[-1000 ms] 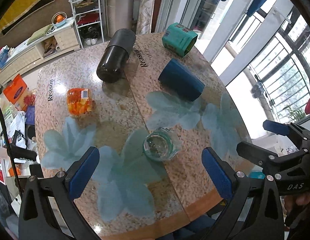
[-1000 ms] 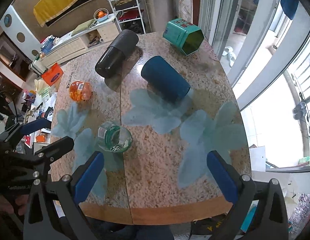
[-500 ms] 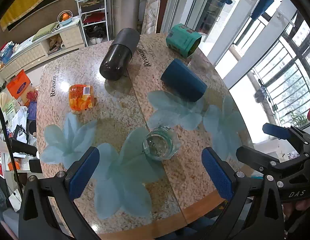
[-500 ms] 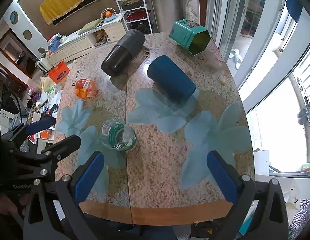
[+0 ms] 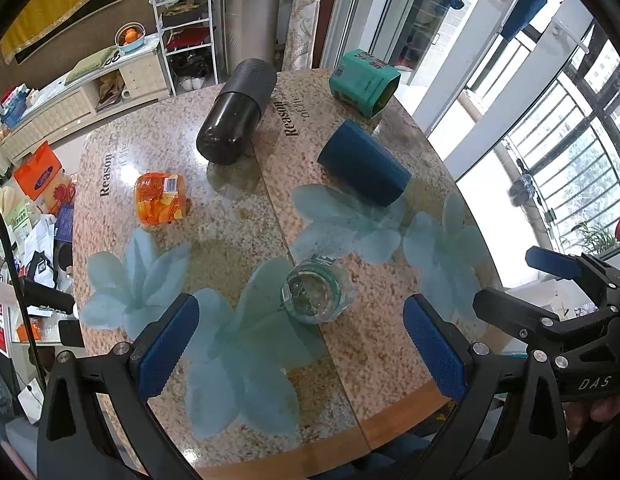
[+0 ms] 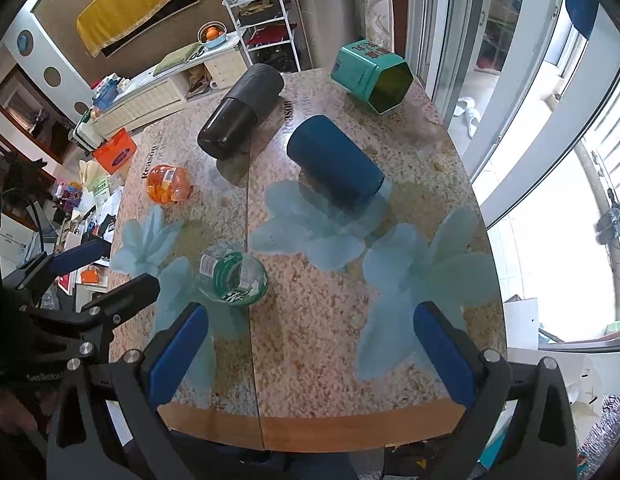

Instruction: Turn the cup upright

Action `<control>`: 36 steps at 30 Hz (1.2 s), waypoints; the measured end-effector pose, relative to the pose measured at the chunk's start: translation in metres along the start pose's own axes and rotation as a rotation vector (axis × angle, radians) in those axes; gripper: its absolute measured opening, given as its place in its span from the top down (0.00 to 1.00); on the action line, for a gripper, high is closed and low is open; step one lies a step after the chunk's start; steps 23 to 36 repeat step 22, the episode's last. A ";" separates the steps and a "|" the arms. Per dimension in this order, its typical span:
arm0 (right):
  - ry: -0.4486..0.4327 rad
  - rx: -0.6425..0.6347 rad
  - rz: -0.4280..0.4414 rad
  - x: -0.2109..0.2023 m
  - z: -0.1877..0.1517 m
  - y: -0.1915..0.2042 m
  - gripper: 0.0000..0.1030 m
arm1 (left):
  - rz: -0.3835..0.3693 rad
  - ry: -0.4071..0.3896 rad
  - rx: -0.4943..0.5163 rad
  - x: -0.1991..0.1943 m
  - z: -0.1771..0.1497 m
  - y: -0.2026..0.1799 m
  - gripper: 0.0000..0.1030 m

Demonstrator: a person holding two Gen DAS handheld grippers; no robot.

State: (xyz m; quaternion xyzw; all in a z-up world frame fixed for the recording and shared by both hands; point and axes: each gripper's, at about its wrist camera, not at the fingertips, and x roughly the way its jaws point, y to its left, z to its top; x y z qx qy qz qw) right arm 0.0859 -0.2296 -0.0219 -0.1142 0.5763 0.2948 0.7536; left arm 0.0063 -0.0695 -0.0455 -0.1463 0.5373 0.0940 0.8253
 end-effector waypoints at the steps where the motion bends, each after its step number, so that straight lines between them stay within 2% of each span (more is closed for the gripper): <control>1: -0.001 0.001 0.002 0.000 0.000 0.000 0.00 | 0.001 -0.001 0.000 0.000 0.000 -0.001 0.00; 36: -0.029 0.012 0.018 -0.006 -0.002 0.000 0.00 | 0.011 -0.026 0.008 -0.007 -0.003 -0.005 0.00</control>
